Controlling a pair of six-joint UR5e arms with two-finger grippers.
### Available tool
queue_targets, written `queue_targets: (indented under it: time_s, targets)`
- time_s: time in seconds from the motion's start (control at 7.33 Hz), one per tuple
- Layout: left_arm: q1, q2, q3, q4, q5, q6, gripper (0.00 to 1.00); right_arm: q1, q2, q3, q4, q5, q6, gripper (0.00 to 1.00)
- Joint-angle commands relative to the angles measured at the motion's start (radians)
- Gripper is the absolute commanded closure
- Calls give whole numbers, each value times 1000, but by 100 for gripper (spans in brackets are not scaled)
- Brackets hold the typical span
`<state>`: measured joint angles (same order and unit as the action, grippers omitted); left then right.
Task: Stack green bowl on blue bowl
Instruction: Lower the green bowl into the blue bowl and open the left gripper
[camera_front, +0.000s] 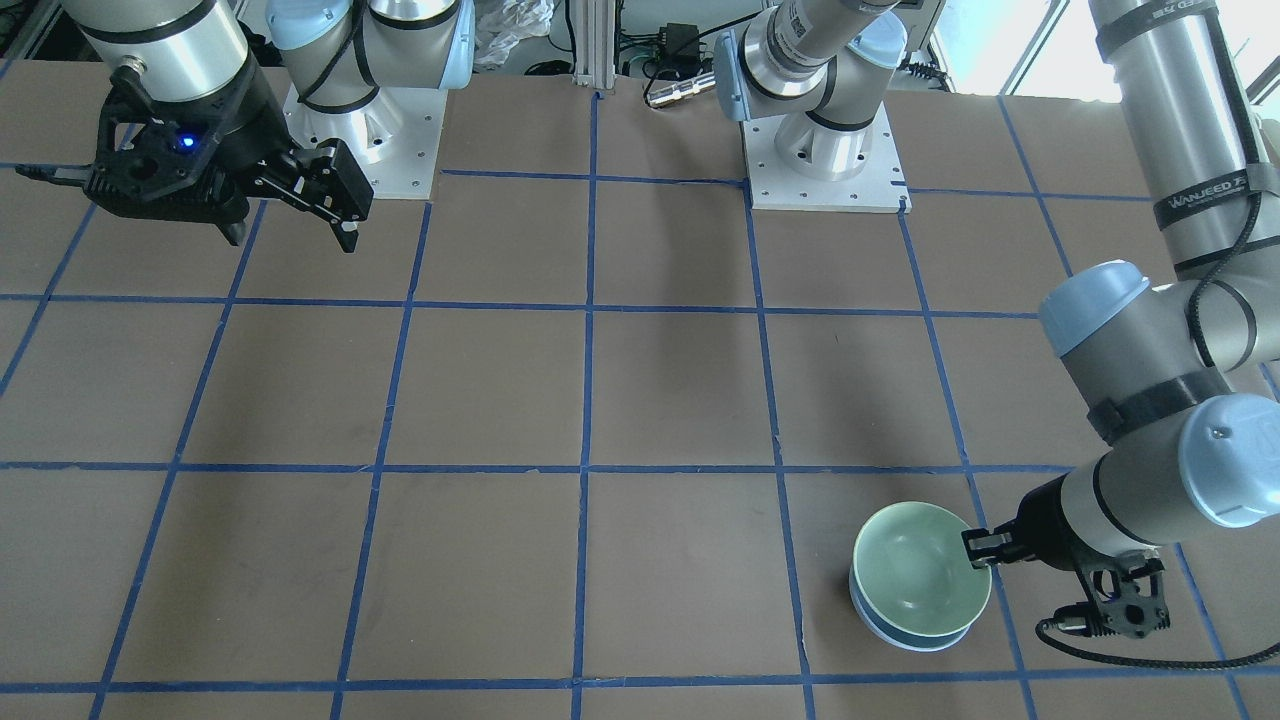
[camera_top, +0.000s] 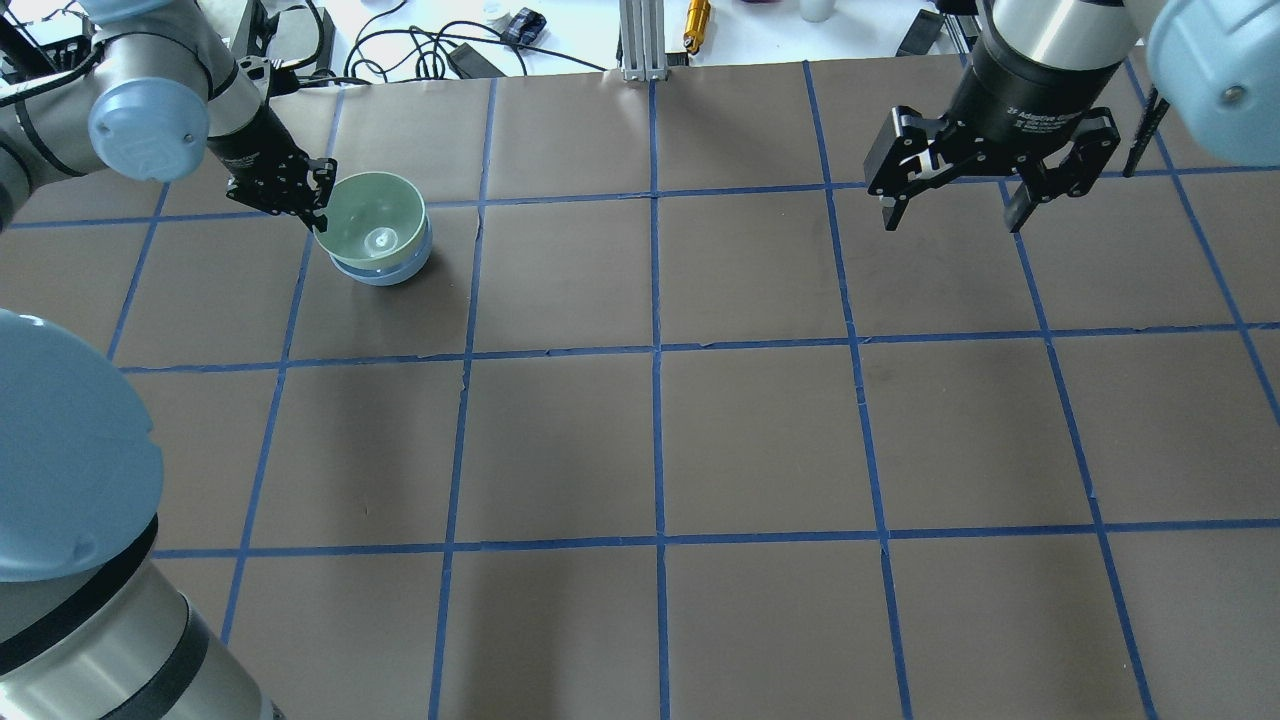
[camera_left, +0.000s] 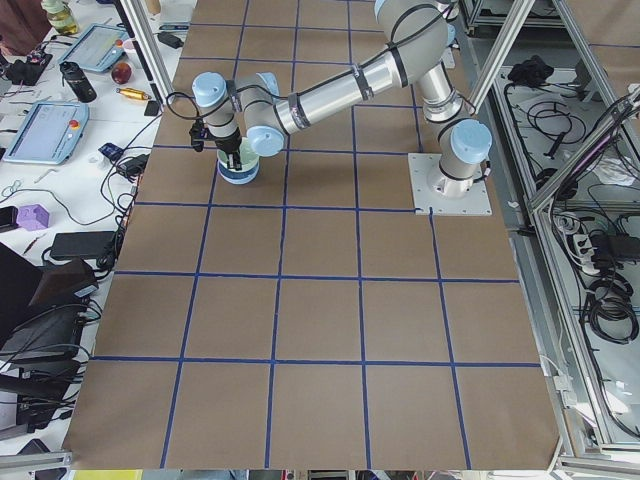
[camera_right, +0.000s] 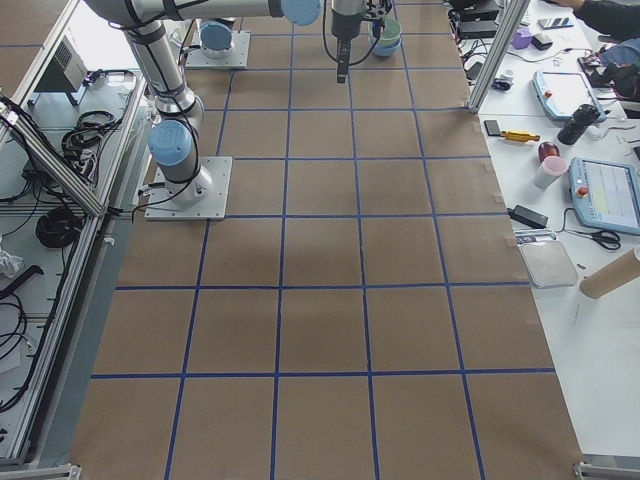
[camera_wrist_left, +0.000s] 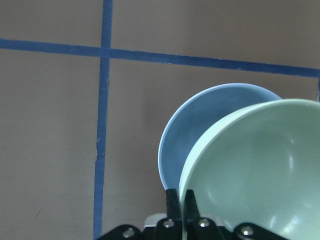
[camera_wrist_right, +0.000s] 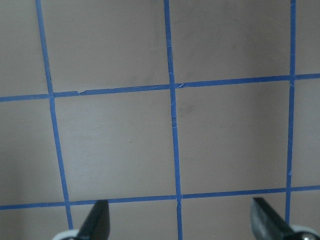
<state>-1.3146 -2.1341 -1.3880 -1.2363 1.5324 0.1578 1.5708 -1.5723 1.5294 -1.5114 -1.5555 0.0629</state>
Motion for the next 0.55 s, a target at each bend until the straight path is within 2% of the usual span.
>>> queue_targets:
  time_s: [0.0,0.27,0.41]
  targets:
    - [0,-4,-14,43,-3,2,18,0,0,0,0,0,0,0]
    - [-9,41,-8,19,-3,-17,0,0,0,1,-1,0,0,0]
    - [-41,89,-11,-11,0,-17,0,0,0,1,-1,0,0,0]
